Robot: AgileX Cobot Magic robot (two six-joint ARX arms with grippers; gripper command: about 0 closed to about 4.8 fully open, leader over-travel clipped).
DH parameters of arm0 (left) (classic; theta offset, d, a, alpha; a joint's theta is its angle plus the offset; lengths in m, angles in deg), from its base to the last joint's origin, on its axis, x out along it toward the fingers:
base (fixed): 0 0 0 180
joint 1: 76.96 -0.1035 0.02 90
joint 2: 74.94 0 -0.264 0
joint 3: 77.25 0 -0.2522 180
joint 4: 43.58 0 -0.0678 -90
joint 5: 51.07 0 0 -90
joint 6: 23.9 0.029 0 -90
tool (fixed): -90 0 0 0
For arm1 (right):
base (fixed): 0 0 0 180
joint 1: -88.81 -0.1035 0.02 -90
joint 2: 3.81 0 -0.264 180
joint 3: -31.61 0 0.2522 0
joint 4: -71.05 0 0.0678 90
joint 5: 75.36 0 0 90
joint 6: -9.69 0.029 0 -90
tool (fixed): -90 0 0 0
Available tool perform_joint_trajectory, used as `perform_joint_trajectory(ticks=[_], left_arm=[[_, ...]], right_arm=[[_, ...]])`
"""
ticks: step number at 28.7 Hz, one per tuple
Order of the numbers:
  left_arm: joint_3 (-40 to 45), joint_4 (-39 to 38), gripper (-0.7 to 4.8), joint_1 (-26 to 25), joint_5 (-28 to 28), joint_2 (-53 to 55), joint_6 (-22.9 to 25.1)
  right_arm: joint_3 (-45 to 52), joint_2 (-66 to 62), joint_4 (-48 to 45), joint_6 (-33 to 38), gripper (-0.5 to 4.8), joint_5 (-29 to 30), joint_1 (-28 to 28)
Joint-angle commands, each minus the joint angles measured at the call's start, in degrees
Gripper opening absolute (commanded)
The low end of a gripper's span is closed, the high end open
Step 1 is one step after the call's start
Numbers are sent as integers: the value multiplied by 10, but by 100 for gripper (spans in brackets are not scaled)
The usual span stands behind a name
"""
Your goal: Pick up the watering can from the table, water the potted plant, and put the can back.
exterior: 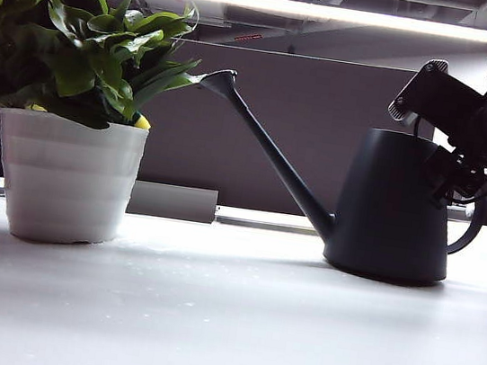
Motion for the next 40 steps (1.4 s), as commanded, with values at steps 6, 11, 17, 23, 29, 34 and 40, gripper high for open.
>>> perform_joint_trajectory(ticks=[6,11,17,23,29,34,40], left_arm=[[-1,4,-6,-1,1,-2,0],[-1,4,-6,-1,1,-2,0],[-1,4,-6,-1,1,-2,0],[-1,4,-6,-1,1,-2,0],[-1,-4,-6,-1,1,-2,0],[-1,-4,-6,-1,1,-2,0],[-1,-3,-6,-1,1,-2,0]], right_arm=[[-3,5,53,43,276,1,-2],[-3,5,69,43,313,-10,-9],[-3,5,70,44,334,-27,-24],[-3,7,85,47,336,-43,-47],[-3,10,135,74,337,-45,-52],[-3,13,147,84,337,-67,-59],[-3,50,212,104,263,-113,-84]])
